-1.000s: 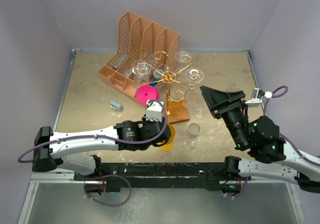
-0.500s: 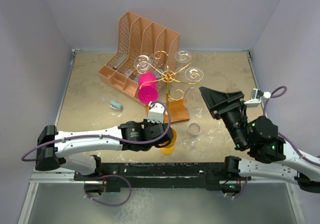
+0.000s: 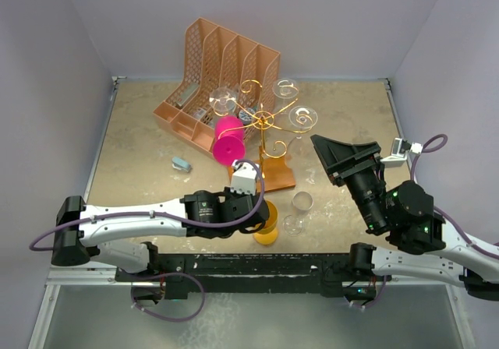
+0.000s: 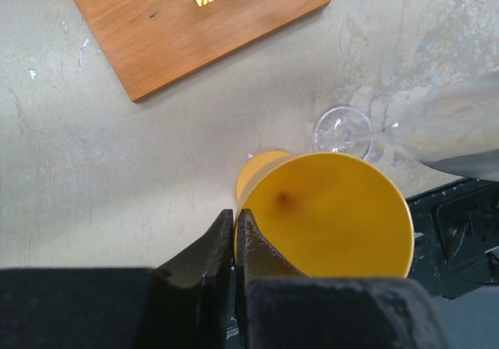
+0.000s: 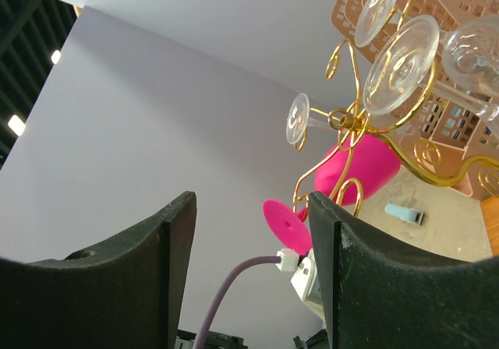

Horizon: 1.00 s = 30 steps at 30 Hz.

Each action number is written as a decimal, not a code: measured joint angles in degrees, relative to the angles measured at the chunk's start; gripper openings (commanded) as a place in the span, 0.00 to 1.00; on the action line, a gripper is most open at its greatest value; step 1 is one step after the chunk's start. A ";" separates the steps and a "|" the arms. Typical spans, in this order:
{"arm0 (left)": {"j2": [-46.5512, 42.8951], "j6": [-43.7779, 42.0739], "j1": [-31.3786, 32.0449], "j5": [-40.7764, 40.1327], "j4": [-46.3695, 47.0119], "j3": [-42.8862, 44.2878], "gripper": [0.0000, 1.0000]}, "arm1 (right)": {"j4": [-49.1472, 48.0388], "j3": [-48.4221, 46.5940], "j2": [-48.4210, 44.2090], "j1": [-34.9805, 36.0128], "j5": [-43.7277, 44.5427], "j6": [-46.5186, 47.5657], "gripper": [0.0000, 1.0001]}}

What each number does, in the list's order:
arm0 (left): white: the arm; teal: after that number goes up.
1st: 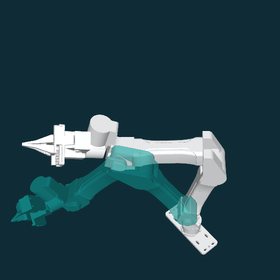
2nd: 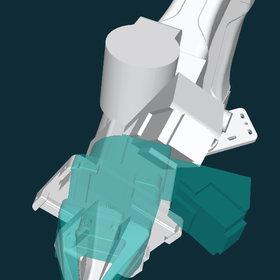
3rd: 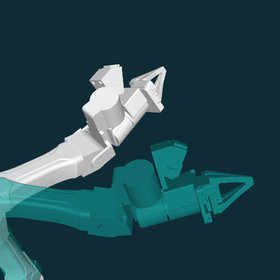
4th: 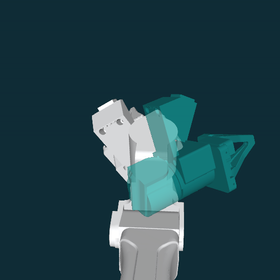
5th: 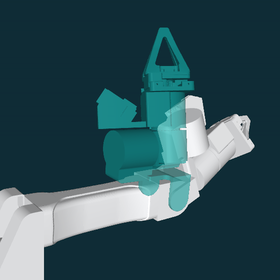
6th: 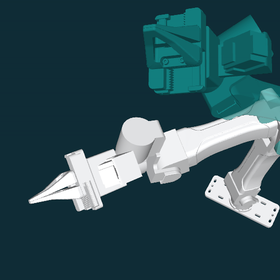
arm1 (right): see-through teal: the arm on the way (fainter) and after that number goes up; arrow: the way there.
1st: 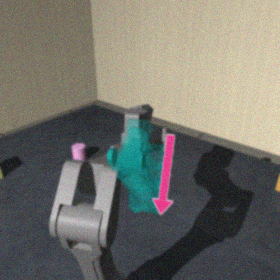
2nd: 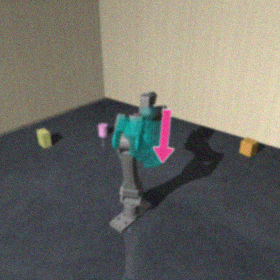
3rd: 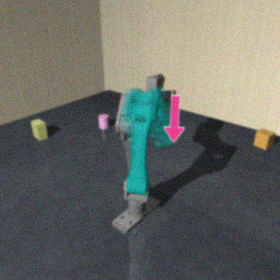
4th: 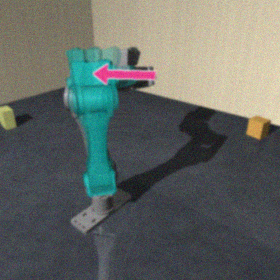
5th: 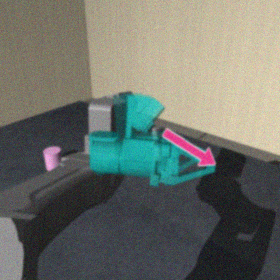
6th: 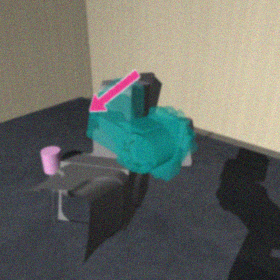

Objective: Place the wine glass upside down on the wine glass rack

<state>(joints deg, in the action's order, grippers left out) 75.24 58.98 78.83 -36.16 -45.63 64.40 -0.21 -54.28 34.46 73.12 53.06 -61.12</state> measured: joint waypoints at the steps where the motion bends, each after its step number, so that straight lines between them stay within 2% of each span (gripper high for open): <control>1: 0.00 0.00 0.09 0.00 0.04 0.02 0.00 | 0.00 0.00 0.00 0.00 0.00 0.00 0.61; 30: -1.36 0.70 4.09 -0.04 -2.40 1.40 0.00 | 0.13 0.28 0.00 0.00 0.00 -0.02 0.62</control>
<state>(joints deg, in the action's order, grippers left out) 73.89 59.68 82.91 -36.21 -48.03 65.80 -0.08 -54.00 34.46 73.12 53.06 -61.14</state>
